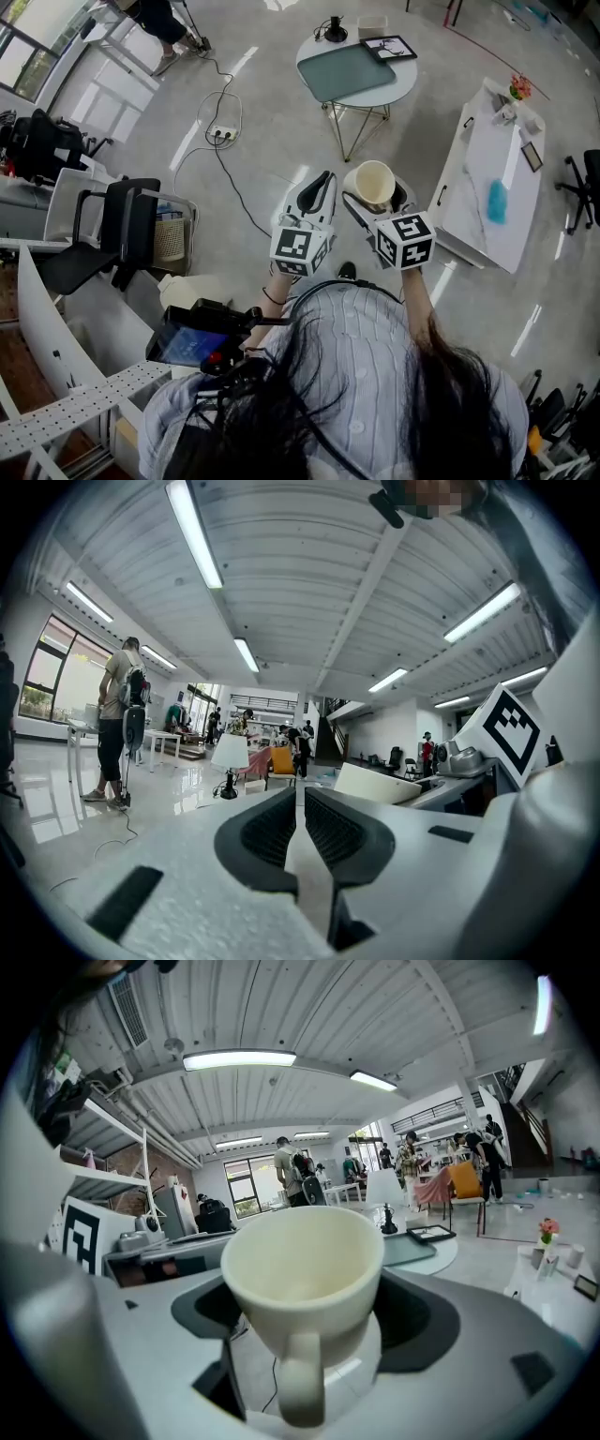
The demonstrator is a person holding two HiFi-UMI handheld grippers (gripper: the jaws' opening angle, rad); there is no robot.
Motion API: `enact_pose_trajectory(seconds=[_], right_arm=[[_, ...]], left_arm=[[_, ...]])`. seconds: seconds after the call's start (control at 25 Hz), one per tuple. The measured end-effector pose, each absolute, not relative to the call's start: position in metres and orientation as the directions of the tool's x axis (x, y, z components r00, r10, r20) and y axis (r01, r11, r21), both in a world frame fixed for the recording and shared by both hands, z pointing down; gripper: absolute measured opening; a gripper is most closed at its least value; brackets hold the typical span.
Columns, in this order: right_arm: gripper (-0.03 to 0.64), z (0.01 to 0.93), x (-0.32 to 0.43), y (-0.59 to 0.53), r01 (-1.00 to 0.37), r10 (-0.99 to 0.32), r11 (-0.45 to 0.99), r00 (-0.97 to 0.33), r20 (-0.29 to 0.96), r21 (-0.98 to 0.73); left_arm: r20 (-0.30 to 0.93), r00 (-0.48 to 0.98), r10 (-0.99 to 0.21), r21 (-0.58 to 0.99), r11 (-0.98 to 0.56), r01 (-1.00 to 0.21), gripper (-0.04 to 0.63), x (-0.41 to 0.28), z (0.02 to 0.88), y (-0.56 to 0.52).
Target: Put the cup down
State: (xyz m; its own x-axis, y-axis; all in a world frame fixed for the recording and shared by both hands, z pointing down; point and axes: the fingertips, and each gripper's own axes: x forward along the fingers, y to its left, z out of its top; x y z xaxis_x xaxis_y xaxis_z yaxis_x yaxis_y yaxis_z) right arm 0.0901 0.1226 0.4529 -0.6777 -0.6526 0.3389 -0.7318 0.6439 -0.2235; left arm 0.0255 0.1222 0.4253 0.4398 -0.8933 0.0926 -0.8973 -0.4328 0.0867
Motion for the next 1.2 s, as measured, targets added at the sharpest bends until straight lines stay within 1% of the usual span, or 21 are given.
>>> enact_pose_trajectory(seconds=[0.28,0.56,1.2], right_arm=[[0.397,0.461,0.090,0.110,-0.723,-0.636,0.645,-0.687,0.352,-0.246],[0.397,0.470,0.076,0.088,-0.727,-0.630,0.636,-0.683,0.369,-0.259],[0.397,0.478,0.019,-0.052,-0.790,-0.674,0.548,-0.611,0.415,-0.273]], left_arm=[[0.118,0.437,-0.892,0.089,-0.428,-0.899,0.031,0.028,0.431,0.114],[0.132,0.442,-0.887,0.074,-0.435,-0.897,0.031,0.014,0.438,0.092],[0.157,0.539,-0.828,0.046,-0.539,-0.841,0.031,-0.042,0.443,-0.059]])
